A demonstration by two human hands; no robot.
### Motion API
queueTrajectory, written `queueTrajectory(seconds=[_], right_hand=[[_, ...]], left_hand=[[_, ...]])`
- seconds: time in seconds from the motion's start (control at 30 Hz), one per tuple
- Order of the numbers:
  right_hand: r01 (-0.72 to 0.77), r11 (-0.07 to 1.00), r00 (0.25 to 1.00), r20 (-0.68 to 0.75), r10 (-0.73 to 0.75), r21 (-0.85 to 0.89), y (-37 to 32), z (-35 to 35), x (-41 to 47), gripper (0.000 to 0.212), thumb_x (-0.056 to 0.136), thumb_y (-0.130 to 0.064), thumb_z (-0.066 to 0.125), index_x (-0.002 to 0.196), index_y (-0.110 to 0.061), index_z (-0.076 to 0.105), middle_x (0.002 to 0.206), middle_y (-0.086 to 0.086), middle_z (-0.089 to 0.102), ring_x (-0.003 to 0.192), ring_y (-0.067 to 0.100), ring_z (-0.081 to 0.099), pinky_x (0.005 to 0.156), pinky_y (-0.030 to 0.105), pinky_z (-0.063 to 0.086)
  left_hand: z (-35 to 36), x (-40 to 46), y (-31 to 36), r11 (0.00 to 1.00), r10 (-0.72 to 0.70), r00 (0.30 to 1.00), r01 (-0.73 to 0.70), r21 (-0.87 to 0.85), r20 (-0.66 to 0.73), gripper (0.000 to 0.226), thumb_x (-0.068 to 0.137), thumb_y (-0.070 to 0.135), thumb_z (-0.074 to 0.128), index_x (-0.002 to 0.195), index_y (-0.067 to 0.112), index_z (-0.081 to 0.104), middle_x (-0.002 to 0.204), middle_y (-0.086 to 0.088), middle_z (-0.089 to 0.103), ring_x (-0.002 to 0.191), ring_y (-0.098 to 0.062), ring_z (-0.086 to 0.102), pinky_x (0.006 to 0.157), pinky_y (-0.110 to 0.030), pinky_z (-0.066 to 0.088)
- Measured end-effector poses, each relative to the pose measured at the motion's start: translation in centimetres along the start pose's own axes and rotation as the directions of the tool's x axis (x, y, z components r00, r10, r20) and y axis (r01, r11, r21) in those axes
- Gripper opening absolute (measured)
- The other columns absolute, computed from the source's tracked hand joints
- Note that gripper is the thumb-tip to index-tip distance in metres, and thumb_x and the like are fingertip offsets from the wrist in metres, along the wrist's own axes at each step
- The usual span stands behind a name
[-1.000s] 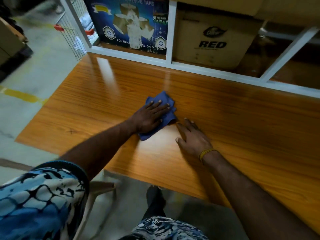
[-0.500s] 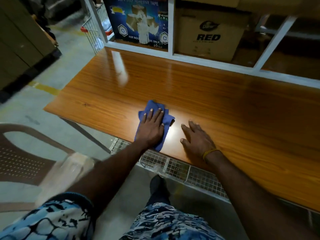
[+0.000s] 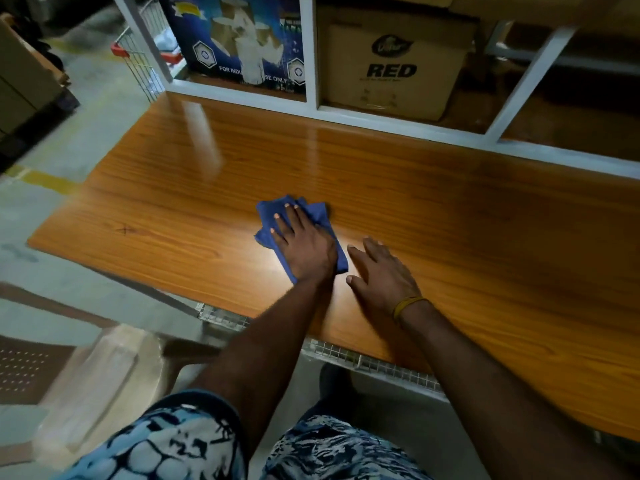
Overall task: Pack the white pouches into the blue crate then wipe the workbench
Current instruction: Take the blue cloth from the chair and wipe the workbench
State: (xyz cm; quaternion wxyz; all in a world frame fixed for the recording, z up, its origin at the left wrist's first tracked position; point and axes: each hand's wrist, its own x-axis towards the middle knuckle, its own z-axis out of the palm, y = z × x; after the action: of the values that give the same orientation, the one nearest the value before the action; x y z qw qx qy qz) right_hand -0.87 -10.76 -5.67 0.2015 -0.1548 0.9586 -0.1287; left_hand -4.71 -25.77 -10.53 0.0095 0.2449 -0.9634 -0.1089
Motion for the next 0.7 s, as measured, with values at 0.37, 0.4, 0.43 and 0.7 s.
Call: queueTrajectory(seconds=[0.37, 0.4, 0.43, 0.7], right_hand=[[-0.037, 0.999, 0.998, 0.043, 0.035, 0.031, 2.3, -3.2, 8.1, 0.071, 0.097, -0.055, 0.042, 0.155, -0.038, 0.007, 0.165, -0.005, -0.011, 0.152, 0.023, -0.006, 0.123, 0.044, 0.010], [-0.029, 0.999, 0.998, 0.054, 0.027, 0.036, 2.6, -3.6, 8.7, 0.072, 0.096, -0.055, 0.043, 0.156, -0.037, 0.007, 0.164, -0.006, -0.012, 0.152, 0.022, -0.007, 0.123, 0.043, 0.008], [-0.024, 0.999, 0.998, 0.063, 0.021, 0.044, 2.9, -4.0, 9.2, 0.072, 0.096, -0.054, 0.045, 0.156, -0.037, 0.009, 0.164, -0.006, -0.013, 0.152, 0.022, -0.008, 0.123, 0.042, 0.006], [-0.020, 0.994, 0.998, 0.062, 0.014, 0.110, 4.3, -5.9, 12.9, 0.074, 0.095, -0.054, 0.052, 0.155, -0.039, 0.012, 0.163, -0.011, -0.014, 0.151, 0.016, -0.011, 0.122, 0.036, 0.001]], left_hand=[[1.2, 12.9, 5.7, 0.997, 0.056, 0.998, -0.058, -0.056, -0.029, 0.061, 0.102, 0.031, 0.025, 0.156, 0.005, 0.015, 0.164, -0.014, 0.015, 0.150, -0.038, 0.009, 0.121, -0.054, 0.005], [1.3, 14.2, 6.4, 0.996, 0.066, 0.997, -0.068, -0.055, -0.026, 0.061, 0.101, 0.031, 0.024, 0.156, 0.005, 0.015, 0.164, -0.014, 0.015, 0.150, -0.039, 0.008, 0.121, -0.054, 0.004], [1.4, 15.4, 7.1, 0.996, 0.078, 0.997, -0.079, -0.052, -0.022, 0.061, 0.101, 0.031, 0.023, 0.156, 0.005, 0.016, 0.163, -0.014, 0.015, 0.150, -0.039, 0.008, 0.121, -0.055, 0.004], [1.5, 21.7, 11.4, 0.961, 0.270, 0.963, -0.270, -0.058, -0.010, 0.060, 0.102, 0.033, 0.027, 0.154, 0.004, 0.023, 0.162, -0.015, 0.021, 0.149, -0.040, 0.012, 0.120, -0.056, 0.007]])
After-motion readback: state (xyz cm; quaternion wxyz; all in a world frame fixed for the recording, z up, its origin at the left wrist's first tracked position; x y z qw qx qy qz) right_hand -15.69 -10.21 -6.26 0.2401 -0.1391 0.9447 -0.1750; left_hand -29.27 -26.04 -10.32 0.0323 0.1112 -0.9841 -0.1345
